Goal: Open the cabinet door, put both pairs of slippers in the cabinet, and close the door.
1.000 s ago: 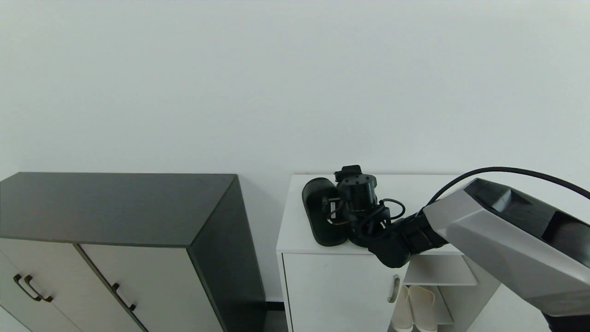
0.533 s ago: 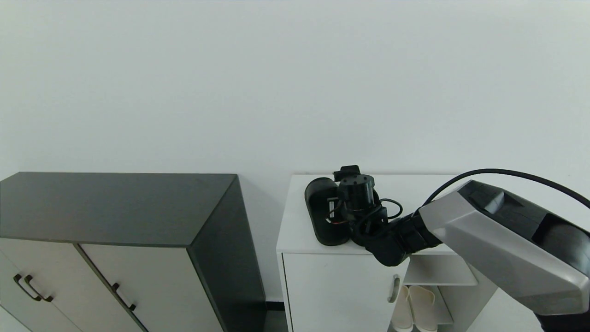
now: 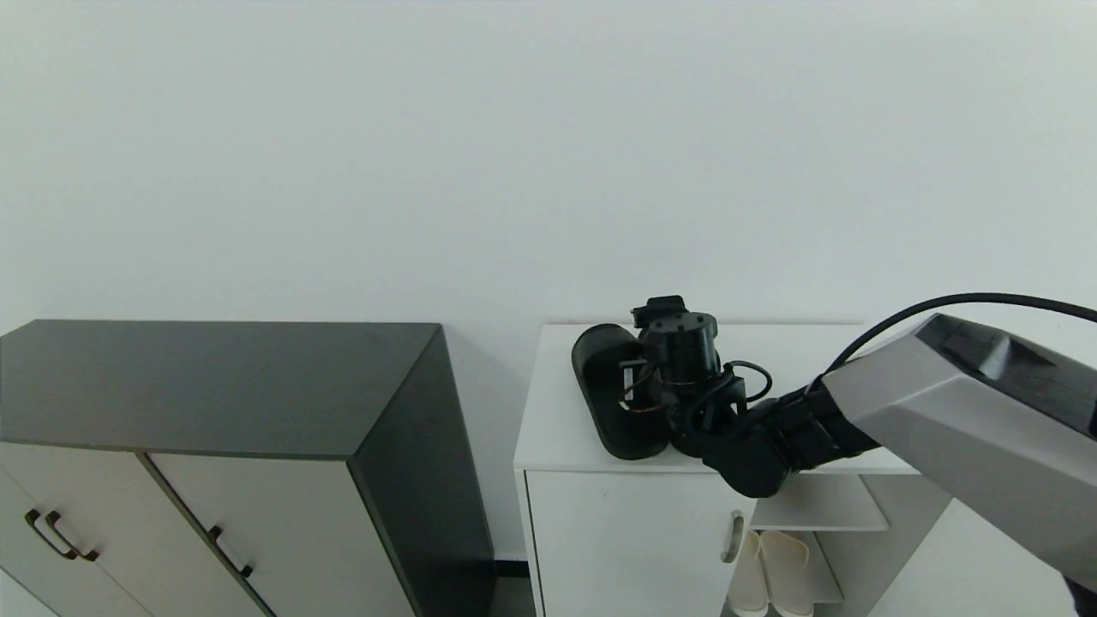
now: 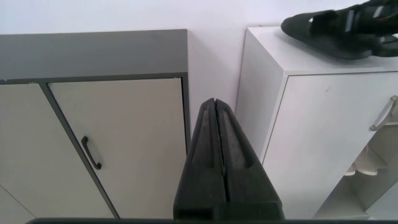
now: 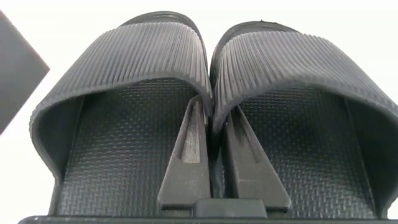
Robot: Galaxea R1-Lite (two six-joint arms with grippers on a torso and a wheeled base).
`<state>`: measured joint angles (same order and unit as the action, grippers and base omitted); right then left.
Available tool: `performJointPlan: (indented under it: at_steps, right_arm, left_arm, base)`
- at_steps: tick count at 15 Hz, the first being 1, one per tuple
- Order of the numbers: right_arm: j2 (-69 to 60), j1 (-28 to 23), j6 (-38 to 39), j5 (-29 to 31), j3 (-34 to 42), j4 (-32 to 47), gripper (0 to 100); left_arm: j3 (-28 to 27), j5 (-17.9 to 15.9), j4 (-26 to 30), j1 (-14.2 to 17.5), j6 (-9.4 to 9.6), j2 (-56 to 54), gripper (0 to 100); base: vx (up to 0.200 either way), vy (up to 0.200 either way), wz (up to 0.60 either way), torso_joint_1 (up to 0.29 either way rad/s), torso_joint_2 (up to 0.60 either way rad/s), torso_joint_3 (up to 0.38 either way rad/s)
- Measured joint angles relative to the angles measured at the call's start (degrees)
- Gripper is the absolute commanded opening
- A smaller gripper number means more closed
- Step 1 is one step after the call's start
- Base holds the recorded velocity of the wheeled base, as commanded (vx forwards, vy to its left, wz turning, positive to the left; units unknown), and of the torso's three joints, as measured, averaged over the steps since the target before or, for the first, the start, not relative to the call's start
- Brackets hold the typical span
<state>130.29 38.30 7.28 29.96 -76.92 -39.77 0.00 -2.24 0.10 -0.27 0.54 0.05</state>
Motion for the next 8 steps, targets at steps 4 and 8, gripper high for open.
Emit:
performJointPlan:
  at_steps: [4,8]
  right_arm:
    - [-10.31,2.22,0.07,-2.16,14.82,-1.54,0]
    - [-22.14,4.85,1.63,-7.58,29.84,-2.13,0]
  left_arm:
    - [0.00,-0.05,0.00,0.00,0.20,0.00,0]
    - [0.00,-0.05,0.00,0.00,1.69,0.00,0]
  base:
    - [0.000,0.000,0.00,0.000,0.00,0.000]
    - [0.000,0.000,0.00,0.000,0.00,0.000]
